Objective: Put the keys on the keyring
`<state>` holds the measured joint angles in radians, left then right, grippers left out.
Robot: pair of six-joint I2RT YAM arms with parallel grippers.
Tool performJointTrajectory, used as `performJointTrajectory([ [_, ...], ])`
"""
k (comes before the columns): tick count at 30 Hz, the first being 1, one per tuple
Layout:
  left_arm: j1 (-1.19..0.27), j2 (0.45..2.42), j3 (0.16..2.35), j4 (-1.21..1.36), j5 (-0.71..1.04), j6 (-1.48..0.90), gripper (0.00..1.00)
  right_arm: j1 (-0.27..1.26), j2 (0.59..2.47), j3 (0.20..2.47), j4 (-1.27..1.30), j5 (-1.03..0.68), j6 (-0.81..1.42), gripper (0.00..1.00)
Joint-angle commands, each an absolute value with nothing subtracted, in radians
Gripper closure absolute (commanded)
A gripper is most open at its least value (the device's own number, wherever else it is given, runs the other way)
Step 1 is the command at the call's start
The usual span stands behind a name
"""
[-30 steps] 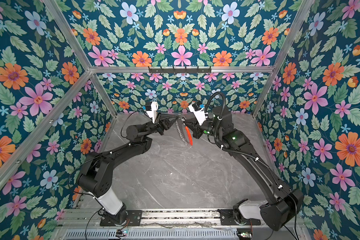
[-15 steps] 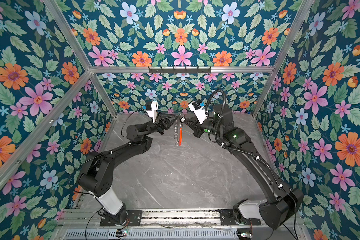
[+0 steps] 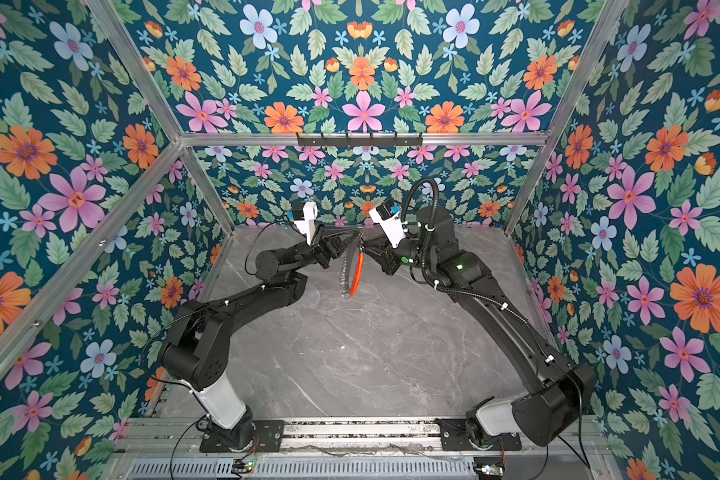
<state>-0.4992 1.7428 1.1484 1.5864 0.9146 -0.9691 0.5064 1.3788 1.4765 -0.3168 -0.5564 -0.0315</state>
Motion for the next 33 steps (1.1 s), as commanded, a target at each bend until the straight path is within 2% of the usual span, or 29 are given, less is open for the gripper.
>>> performJointTrajectory([
  [1,-0.5,1.735,1.149,1.651,0.899,-0.972,1.0,0.497,1.349,1.458,-0.322,-0.508,-0.047,0.74],
  [6,-0.5,1.736,1.148,1.653,0.9,-0.973,1.0,0.462,1.308,1.452,-0.32,-0.502,-0.043,0.67],
  [15,-0.5,1.736,1.146,1.655,0.902,-0.977,1.0,0.452,1.304,1.488,-0.25,-0.59,0.024,0.67],
  [20,-0.502,1.733,1.141,1.655,0.902,-0.976,1.0,0.452,1.335,1.513,-0.19,-0.661,0.086,0.76],
  [33,-0.503,1.736,1.146,1.658,0.9,-0.979,1.0,0.452,1.381,1.528,-0.16,-0.721,0.134,0.86],
])
